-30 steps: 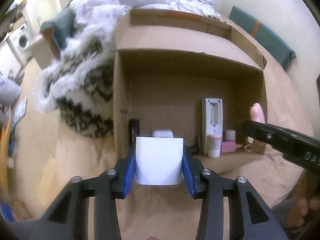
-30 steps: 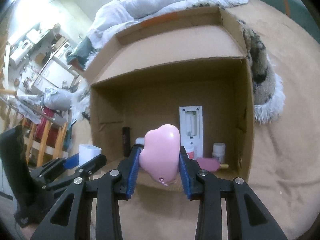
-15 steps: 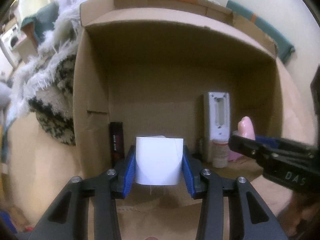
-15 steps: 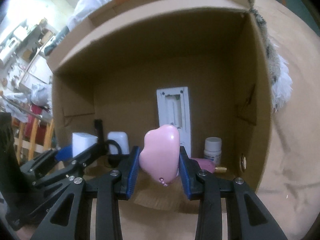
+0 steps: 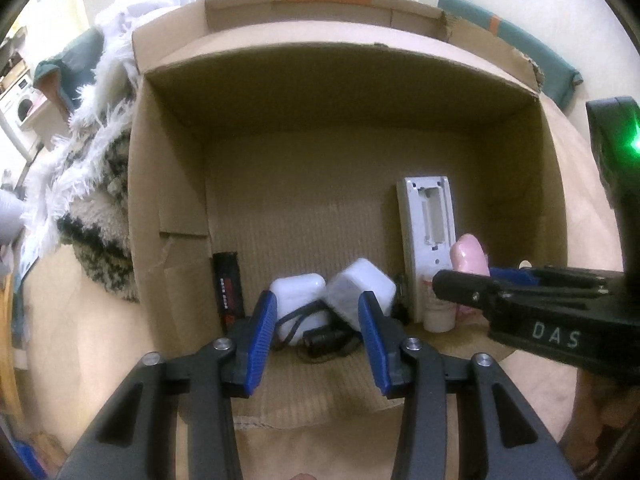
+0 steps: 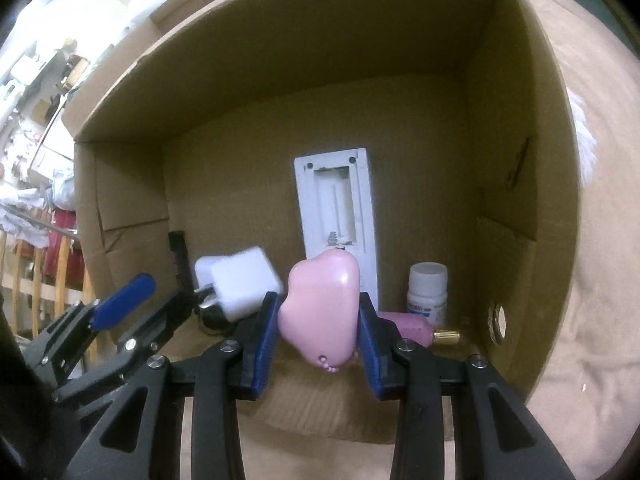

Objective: Organize rigid objects
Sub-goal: 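Carry the charger and heart keychain into the box and open both grippers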

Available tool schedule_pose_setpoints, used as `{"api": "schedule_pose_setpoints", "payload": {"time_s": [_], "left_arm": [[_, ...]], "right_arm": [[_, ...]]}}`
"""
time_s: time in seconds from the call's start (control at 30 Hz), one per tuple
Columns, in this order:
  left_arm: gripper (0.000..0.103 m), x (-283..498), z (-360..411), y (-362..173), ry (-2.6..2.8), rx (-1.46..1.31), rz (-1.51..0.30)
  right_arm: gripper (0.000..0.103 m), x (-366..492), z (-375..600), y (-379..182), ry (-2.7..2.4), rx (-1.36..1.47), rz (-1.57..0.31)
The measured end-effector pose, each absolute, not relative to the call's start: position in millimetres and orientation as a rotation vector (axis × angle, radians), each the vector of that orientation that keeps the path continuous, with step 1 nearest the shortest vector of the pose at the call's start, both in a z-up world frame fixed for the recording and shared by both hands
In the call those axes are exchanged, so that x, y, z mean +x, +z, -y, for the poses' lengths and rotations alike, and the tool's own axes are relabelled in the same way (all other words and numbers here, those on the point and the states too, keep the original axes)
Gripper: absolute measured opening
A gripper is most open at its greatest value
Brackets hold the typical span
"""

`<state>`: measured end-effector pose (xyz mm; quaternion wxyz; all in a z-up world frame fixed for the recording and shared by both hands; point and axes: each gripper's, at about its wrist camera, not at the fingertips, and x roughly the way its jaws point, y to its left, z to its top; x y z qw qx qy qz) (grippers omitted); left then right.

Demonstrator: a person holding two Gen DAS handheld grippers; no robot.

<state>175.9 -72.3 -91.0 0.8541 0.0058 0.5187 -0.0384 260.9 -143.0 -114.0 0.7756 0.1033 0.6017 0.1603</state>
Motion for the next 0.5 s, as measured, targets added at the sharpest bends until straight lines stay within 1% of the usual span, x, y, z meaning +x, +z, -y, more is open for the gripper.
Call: {"api": "schedule_pose_setpoints", "payload": {"time_s": [0.1, 0.13, 0.17, 0.2, 0.27, 0.3, 0.33, 0.37, 0.4, 0.47, 0.5], "left_arm": [[0.041, 175.7, 73.2, -93.5, -0.08, 0.005, -1.105], [0.044, 174.3, 71.7, -94.6, -0.077, 0.004, -1.106], [0.051, 174.3, 71.4, -94.7, -0.072, 0.002, -1.105], [0.055, 179.1, 73.8, -96.3, -0.07, 0.0, -1.105], [0.072, 178.2, 72.5, -95.3, -0.066, -0.007, -1.105], [0.075, 176.6, 71.0, -93.5, -0.062, -0.011, -1.104], [0.082, 176.1, 70.6, -92.6, -0.057, -0.013, -1.105], [0.087, 175.8, 70.4, -92.0, -0.053, -0.018, -1.105], [0.089, 174.8, 68.4, -89.3, -0.053, -0.029, -1.103], [0.097, 173.7, 67.8, -87.3, -0.053, -0.043, -1.096], [0.099, 173.4, 67.5, -86.4, -0.051, -0.04, -1.094]], "right_arm": [[0.04, 264.8, 143.2, -115.1, 0.343, 0.234, -1.307], [0.04, 265.6, 143.4, -115.2, 0.34, 0.241, -1.307], [0.04, 267.1, 143.9, -115.4, 0.336, 0.245, -1.306], [0.041, 267.1, 144.8, -114.9, 0.335, 0.246, -1.304], [0.055, 267.2, 144.6, -112.1, 0.342, 0.245, -1.29], [0.067, 266.5, 144.8, -111.9, 0.345, 0.252, -1.277], [0.074, 266.7, 149.9, -109.3, 0.347, 0.259, -1.266], [0.076, 266.8, 150.5, -106.8, 0.347, 0.262, -1.253], [0.079, 266.9, 151.0, -104.9, 0.353, 0.264, -1.243], [0.082, 267.5, 154.6, -102.9, 0.371, 0.293, -1.226], [0.088, 267.6, 157.1, -102.0, 0.374, 0.308, -1.22]]}}
